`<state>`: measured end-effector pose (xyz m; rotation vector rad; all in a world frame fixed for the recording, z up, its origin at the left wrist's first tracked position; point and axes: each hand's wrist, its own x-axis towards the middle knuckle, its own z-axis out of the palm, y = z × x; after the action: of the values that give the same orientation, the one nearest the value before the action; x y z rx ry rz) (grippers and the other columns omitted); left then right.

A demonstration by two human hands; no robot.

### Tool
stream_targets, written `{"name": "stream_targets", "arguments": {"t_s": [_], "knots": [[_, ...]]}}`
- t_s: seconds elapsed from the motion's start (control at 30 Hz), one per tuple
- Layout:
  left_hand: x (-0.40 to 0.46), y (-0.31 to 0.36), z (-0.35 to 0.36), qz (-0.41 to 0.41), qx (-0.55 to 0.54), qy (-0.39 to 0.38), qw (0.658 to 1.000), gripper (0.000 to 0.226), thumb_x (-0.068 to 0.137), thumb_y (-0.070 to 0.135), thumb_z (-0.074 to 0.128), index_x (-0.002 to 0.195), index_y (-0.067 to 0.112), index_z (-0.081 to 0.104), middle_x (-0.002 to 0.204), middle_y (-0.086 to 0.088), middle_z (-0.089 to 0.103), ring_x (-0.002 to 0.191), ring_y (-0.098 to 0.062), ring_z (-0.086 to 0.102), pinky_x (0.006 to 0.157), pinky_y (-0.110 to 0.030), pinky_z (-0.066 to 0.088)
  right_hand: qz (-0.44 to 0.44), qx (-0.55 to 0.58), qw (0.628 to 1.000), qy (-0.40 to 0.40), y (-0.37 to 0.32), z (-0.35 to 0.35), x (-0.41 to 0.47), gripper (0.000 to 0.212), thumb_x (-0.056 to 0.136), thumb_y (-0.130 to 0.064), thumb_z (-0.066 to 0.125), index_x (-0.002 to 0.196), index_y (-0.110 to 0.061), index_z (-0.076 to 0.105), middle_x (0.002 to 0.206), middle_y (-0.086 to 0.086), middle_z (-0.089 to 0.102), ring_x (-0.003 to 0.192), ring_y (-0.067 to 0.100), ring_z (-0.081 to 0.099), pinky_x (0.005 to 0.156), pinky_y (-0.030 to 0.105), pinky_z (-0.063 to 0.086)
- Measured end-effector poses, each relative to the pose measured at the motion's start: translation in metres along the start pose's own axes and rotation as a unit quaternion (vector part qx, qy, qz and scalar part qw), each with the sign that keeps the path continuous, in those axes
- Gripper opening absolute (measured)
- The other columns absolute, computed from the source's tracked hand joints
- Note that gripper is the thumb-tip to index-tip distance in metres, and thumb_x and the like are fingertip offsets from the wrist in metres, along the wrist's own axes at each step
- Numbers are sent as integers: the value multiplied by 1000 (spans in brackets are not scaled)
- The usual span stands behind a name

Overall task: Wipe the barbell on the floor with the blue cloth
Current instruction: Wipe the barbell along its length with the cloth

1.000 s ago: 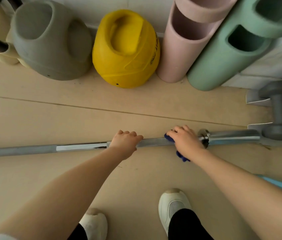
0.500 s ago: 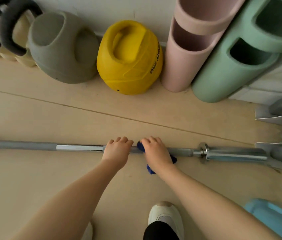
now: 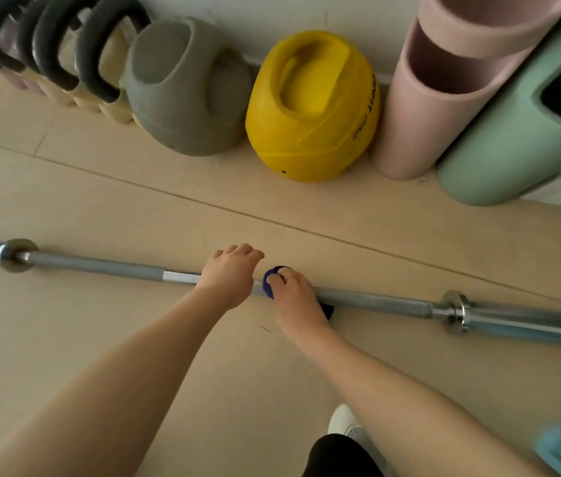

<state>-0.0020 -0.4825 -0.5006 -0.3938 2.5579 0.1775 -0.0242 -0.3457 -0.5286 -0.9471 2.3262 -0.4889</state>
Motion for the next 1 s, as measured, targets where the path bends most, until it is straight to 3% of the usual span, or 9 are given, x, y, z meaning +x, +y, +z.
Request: {"name": "stream_targets", "arguments": {"t_s": [0.1,0.17,0.3,0.43,0.53,0.63,0.83,0.9,1.0], "knots": [[-4,-33,3,-15,1,-2,1000,50,90,10,45,138,22,38,139,1,43,126,-20,41,100,-31,33,65,-53,996,6,22,-4,0,36,87,-8,50,122,-8,42,127,12,45,110,30,46,94,35,37],[-5,-52,7,-19,2,-8,1000,50,90,10,45,138,23,39,138,2,44,125,-20,41,100,-31,33,117,-41,992,2,4,-2,10,27,91,-5,43,118,-7,43,123,13,47,107,31,49,89,36,39],[-9,-84,15,-9,7,-18,1000,50,90,7,43,137,21,39,137,-1,45,124,-22,43,100,-32,34,74,-28,997,-4,-54,25,39,30,88,4,41,117,-5,44,122,17,47,110,36,48,93,39,38],[-12,-122,19,0,17,-41,999,55,87,5,44,140,19,34,141,-2,40,127,-22,39,103,-33,33,9,-27,999,-35,-53,23,44,33,89,0,39,121,-6,46,126,16,46,110,34,49,92,41,42],[-12,-155,21,23,34,-60,997,60,87,9,47,143,21,28,144,0,35,131,-21,35,106,-33,30,84,-97,992,-11,-35,10,41,29,96,-14,33,122,-11,44,124,14,51,104,34,54,85,39,42],[-8,-186,22,61,109,-81,989,61,89,18,55,143,23,28,142,0,37,130,-21,36,105,-33,30,129,-48,990,-13,-61,19,46,20,96,-10,34,112,-7,45,118,15,54,101,34,54,77,37,39],[-4,-214,34,33,88,-64,994,44,91,32,57,130,20,44,127,-1,52,116,-21,51,96,-31,36,15,22,999,-40,-126,44,64,32,89,-1,42,120,-9,49,116,10,55,101,22,51,79,30,41],[-8,-218,38,39,61,-40,997,37,92,31,55,127,21,49,122,-1,55,112,-22,53,93,-31,36,24,-53,998,-35,-119,41,63,37,85,-2,43,121,-14,48,116,8,53,104,28,51,82,36,45],[-11,-224,43,45,19,-1,999,37,90,30,58,125,22,48,119,0,59,111,-23,55,93,-31,36,129,-145,981,-16,-105,38,57,36,87,-9,45,123,-16,46,120,11,52,107,34,50,84,40,43]]}}
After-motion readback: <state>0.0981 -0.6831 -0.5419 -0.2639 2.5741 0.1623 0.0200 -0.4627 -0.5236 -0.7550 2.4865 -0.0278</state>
